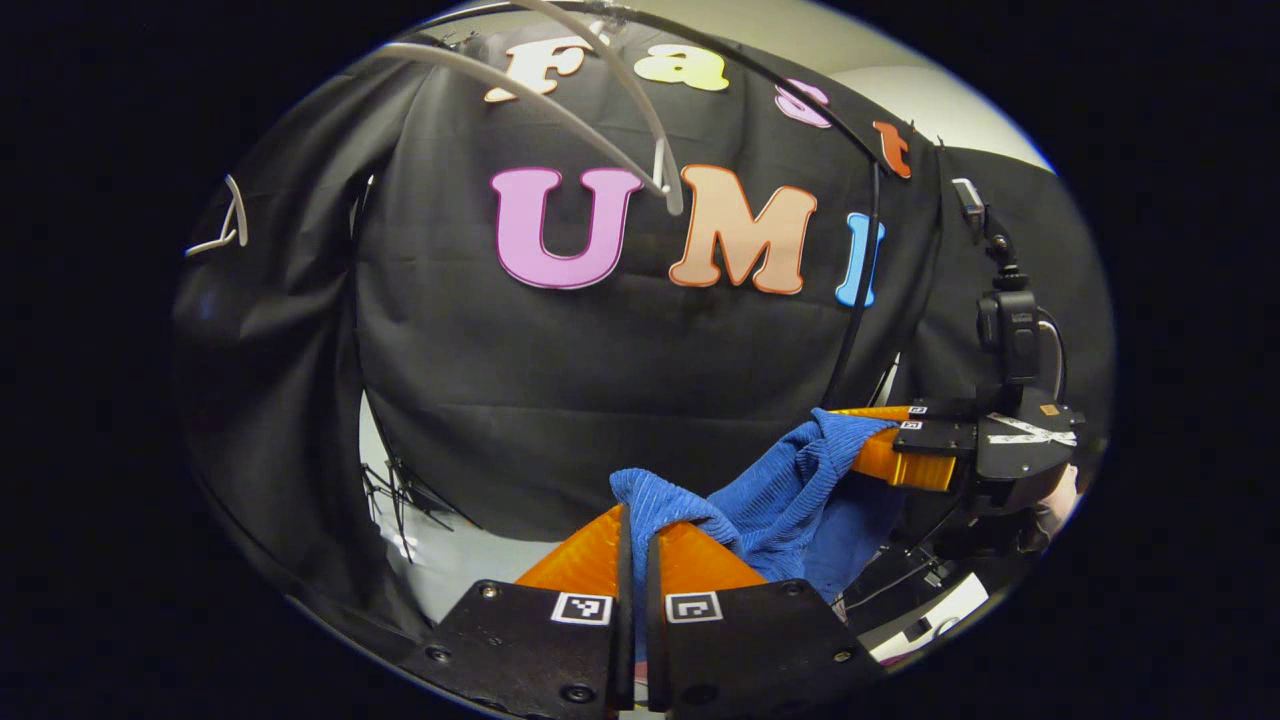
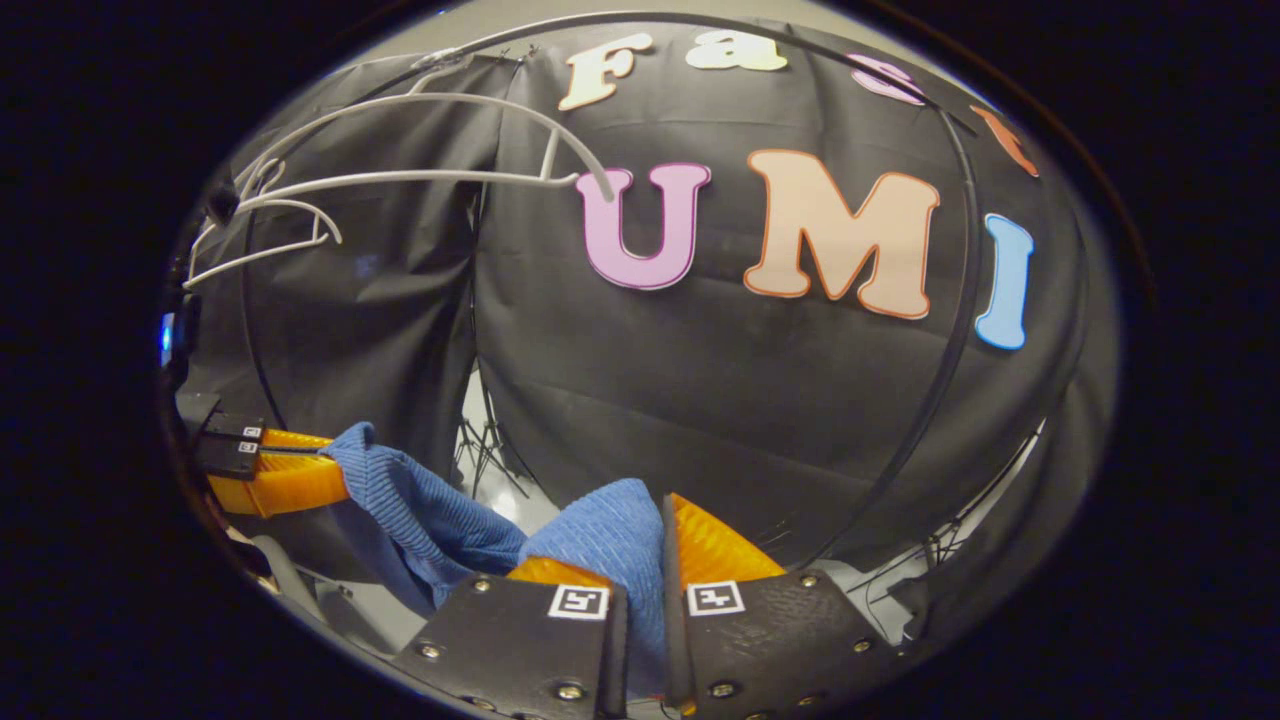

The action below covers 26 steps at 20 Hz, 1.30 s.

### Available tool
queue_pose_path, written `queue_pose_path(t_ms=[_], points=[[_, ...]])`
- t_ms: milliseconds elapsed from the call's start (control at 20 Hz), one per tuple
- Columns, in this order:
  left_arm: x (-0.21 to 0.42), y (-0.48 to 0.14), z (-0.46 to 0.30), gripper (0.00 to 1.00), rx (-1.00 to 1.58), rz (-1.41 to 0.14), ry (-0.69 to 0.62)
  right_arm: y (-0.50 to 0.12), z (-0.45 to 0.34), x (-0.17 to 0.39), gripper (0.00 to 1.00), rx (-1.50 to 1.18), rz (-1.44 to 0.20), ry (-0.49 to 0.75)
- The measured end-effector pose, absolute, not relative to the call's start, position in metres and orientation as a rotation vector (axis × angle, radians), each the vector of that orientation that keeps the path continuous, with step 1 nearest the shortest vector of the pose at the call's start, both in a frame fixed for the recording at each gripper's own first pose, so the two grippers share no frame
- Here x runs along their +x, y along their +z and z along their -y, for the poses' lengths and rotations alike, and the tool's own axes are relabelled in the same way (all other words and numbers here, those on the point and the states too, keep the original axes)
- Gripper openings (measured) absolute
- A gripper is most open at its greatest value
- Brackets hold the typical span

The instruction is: Grasp the clothes on the hanger with both hands and then place them into the laundry hamper below.

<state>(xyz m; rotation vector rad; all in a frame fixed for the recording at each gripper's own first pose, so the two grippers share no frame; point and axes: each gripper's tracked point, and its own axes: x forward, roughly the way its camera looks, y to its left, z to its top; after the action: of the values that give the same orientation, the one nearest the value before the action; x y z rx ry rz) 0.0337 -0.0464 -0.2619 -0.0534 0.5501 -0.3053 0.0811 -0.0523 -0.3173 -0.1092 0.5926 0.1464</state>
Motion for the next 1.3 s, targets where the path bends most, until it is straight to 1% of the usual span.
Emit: queue_pose_path(t_ms=[100,200,250,300,350,400,450,500,700,850,900,950,1100,1300], points=[[0.031,-0.271,0.048,0.06,-0.056,-0.583,-0.31,-0.328,0.054,0.079,0.15,-0.11,-0.619,0.15],[0.029,-0.284,0.048,0.11,-0.055,-0.612,-0.311,-0.338,0.055,0.078,0.15,-0.112,-0.642,0.15],[0.028,-0.287,0.049,0.08,-0.05,-0.625,-0.309,-0.343,0.056,0.077,0.15,-0.112,-0.653,0.149],[0.028,-0.292,0.049,0.16,-0.045,-0.636,-0.307,-0.348,0.056,0.075,0.15,-0.113,-0.664,0.147],[0.026,-0.295,0.048,0.17,-0.041,-0.648,-0.308,-0.355,0.058,0.074,0.15,-0.114,-0.682,0.144],[0.024,-0.301,0.046,0.26,-0.038,-0.663,-0.307,-0.361,0.06,0.072,0.15,-0.114,-0.703,0.141],[0.021,-0.306,0.045,0.29,-0.036,-0.679,-0.309,-0.368,0.061,0.068,0.14,-0.112,-0.718,0.138],[0.02,-0.311,0.044,0.37,-0.034,-0.69,-0.308,-0.374,0.061,0.065,0.15,-0.107,-0.734,0.137],[0.014,-0.316,0.049,0.38,-0.038,-0.725,-0.306,-0.398,0.066,0.056,0.15,-0.106,-0.811,0.127],[0.01,-0.315,0.05,0.39,-0.056,-0.725,-0.332,-0.413,0.065,0.043,0.15,-0.094,-0.867,0.131],[0.011,-0.315,0.05,0.52,-0.054,-0.722,-0.335,-0.416,0.065,0.042,0.15,-0.091,-0.878,0.132],[0.011,-0.314,0.052,0.48,-0.048,-0.723,-0.336,-0.419,0.064,0.04,0.15,-0.089,-0.884,0.134],[0.01,-0.313,0.051,0.48,-0.042,-0.724,-0.34,-0.423,0.053,0.034,0.15,-0.075,-0.898,0.161],[0.009,-0.314,0.051,0.48,-0.045,-0.73,-0.345,-0.412,0.047,0.045,0.15,-0.058,-0.859,0.169]])
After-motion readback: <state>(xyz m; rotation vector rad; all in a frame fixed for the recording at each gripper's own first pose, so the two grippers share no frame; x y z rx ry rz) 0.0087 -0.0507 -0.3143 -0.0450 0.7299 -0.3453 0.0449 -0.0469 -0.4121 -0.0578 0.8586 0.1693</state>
